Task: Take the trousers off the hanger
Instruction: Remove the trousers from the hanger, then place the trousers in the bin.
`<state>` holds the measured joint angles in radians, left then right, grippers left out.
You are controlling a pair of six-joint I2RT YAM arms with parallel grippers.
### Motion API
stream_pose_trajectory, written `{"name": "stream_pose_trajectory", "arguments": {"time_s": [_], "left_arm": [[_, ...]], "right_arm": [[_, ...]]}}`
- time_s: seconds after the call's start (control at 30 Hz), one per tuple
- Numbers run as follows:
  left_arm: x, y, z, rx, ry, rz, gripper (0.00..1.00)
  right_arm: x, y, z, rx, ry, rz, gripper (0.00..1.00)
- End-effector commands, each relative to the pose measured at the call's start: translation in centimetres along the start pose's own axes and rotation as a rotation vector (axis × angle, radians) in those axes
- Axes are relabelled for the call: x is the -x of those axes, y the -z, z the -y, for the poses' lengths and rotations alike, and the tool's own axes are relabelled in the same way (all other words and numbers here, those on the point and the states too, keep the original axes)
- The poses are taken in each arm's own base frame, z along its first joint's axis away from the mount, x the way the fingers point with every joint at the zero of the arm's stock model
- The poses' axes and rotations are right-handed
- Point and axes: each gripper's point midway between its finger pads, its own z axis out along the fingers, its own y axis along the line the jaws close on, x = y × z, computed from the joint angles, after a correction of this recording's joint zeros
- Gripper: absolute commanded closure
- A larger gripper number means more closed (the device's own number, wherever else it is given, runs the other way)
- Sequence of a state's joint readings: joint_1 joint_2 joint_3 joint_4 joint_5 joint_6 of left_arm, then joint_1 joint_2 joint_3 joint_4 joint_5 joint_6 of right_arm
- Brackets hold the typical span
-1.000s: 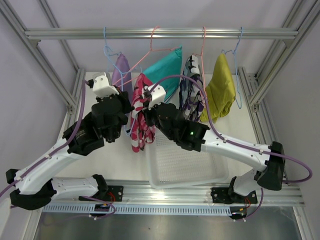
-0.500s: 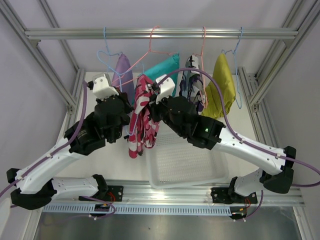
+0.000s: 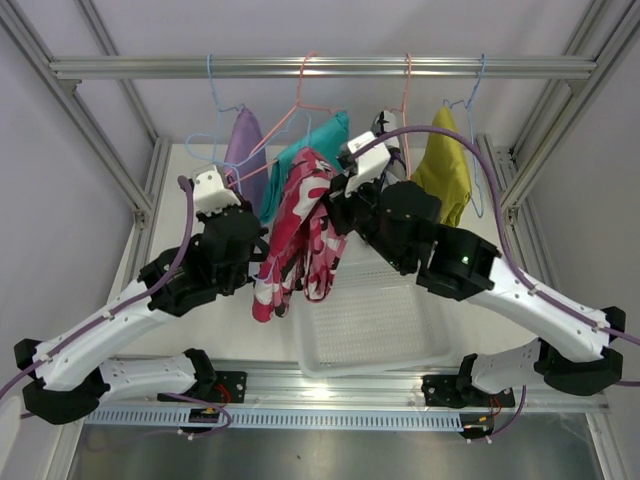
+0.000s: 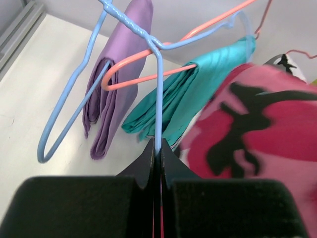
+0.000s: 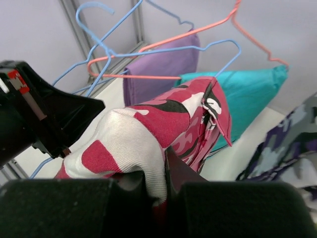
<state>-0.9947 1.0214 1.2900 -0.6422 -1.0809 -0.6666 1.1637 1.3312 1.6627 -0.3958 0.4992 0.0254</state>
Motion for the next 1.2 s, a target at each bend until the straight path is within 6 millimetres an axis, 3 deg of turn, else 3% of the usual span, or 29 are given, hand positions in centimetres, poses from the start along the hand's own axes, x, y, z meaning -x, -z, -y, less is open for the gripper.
{"name": "stream_pose_trajectory", "arguments": {"time_s": [0.0,0.3,0.5,0.73,0.93,0.97,1.0,1.17], "left_arm": [[-0.4,-0.1,-2.1,0.068,0.032,0.017,1.00],[-4.8,-0.5,-3.5,0.082,-0.021,-0.052,1.00],[-8.0,-0.9,-4.9,0.112,-0.069,-0.079,0.99],[-9.3,-1.0,-6.5,0.165,-0.109,-0.080,1.00],[-9.6,-0.8,-7.3,0.188,-0.119,-0.085,1.00],[-9.4,-0.7,-7.5,0.191,-0.115,-0.084,1.00],[-9.3,-0.7,-7.6,0.192,-0.106,-0.083,1.00],[-8.3,0.0,-8.1,0.184,-0.079,-0.081,1.00]], "right_arm": [[10.1,5.6,4.2,-0.080,-0.095,0.266,1.00],[12.7,9.9,7.4,-0.136,-0.097,0.321,1.00],[13.6,11.4,8.5,-0.157,-0.098,0.341,1.00],[14.5,13.2,9.6,-0.169,-0.101,0.357,1.00],[11.3,14.3,10.3,-0.166,-0.099,0.303,1.00],[11.0,15.3,10.9,-0.165,-0.109,0.310,1.00],[9.2,14.8,10.6,-0.160,-0.090,0.274,1.00],[3.3,16.2,11.6,-0.156,-0.109,0.220,1.00]]}}
